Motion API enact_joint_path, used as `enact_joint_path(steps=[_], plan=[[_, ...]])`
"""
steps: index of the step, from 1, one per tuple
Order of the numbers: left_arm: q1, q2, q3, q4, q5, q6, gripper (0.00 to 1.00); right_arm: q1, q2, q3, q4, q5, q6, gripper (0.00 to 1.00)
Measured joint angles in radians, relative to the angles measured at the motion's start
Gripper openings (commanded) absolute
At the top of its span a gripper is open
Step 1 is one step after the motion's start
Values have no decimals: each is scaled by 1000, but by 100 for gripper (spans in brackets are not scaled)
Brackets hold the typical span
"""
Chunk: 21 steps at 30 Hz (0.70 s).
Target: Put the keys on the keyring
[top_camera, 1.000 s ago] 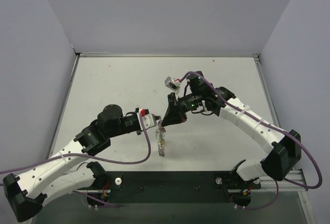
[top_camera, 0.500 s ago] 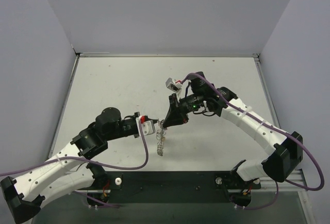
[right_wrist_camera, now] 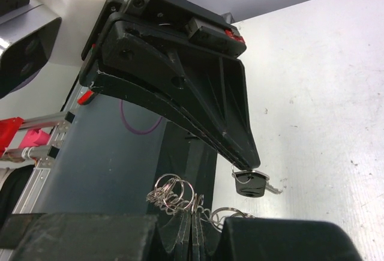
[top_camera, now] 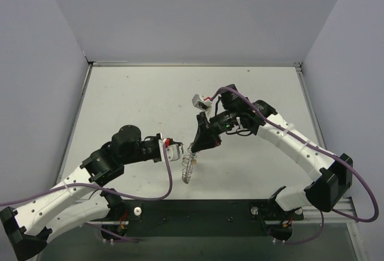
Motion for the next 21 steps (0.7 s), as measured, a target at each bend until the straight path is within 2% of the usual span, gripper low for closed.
enact_joint_path(steps=[9, 21], plan=[[0, 5, 0, 2, 60, -2, 0, 32, 39, 58, -82, -15, -69, 0], [0, 12, 0, 31, 130, -6, 0, 34, 77, 69, -111, -16, -95, 0]])
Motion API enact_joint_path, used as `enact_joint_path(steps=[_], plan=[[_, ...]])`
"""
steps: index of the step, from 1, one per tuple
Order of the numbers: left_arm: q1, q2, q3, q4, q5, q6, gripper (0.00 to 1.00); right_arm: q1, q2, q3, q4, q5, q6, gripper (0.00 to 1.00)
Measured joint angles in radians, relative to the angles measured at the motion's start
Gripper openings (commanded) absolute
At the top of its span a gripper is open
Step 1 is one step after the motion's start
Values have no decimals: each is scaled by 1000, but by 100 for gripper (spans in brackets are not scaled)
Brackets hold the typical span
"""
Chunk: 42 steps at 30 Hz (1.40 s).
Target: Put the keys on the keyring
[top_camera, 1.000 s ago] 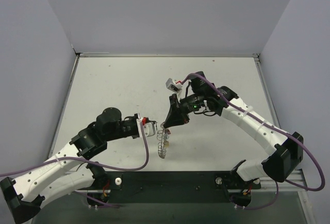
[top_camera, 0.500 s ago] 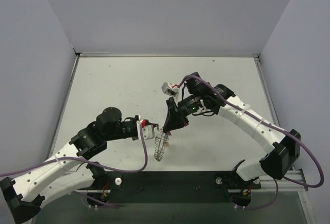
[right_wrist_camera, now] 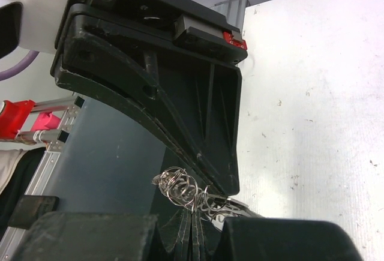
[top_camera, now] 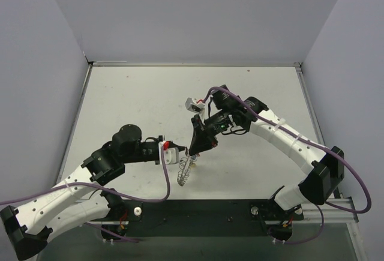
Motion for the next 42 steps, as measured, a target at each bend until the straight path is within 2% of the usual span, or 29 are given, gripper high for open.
enact_joint_path(steps=[42], plan=[[0, -3, 0, 0, 37, -31, 0, -2, 6, 10, -17, 27, -16, 0]])
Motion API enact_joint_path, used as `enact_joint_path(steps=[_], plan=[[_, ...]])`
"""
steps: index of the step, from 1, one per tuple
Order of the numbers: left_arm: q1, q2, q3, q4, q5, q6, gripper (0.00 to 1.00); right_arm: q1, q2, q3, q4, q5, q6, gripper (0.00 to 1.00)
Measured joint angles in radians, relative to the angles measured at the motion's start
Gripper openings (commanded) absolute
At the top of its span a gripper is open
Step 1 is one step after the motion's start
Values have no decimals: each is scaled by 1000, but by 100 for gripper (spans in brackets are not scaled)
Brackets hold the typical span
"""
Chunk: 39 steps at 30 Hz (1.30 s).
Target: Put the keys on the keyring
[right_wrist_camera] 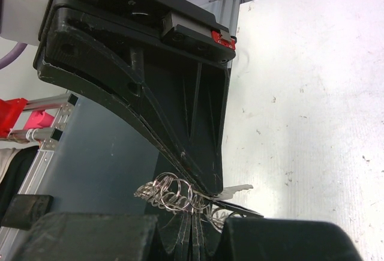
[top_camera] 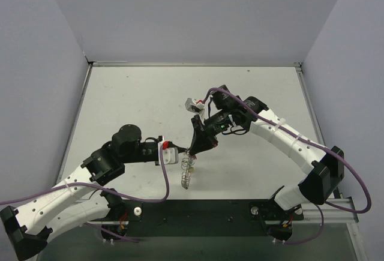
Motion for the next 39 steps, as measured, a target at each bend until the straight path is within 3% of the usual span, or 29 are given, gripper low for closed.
enact_joint_path(steps=[27, 39], plan=[[0, 2, 0, 13, 1, -2, 0, -5, -6, 0, 1, 15, 1, 0], [-34, 0, -2, -5, -74, 11, 0, -7, -36, 0, 29, 14, 8, 0]])
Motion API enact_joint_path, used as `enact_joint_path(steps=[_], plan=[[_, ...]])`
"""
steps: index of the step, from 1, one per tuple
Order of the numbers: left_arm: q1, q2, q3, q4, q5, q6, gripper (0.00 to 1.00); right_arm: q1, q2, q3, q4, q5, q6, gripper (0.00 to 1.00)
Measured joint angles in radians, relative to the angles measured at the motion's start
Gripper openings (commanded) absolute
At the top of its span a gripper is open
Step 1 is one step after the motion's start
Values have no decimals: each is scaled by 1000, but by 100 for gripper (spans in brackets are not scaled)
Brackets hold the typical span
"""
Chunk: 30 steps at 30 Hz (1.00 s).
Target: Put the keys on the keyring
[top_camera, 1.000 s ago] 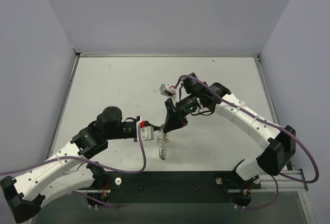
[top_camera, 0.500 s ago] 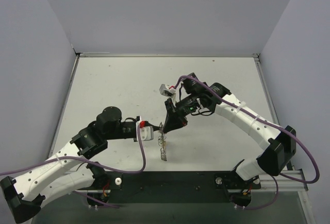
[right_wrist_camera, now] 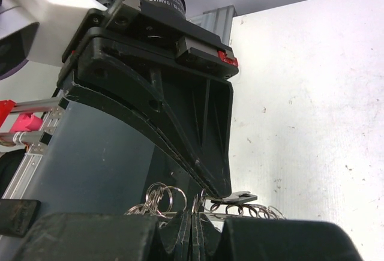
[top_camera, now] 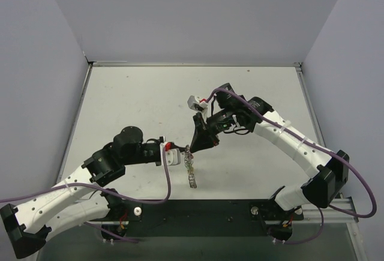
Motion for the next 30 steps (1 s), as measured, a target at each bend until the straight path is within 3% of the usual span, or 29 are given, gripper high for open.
enact_joint_path(steps=[14, 30], plan=[[-11, -45, -23, 3, -66, 20, 0, -5, -3, 0, 26, -3, 2, 0], [-13, -39, 28, -112, -16, 111, 0, 20, -3, 0, -24, 8, -58, 0]])
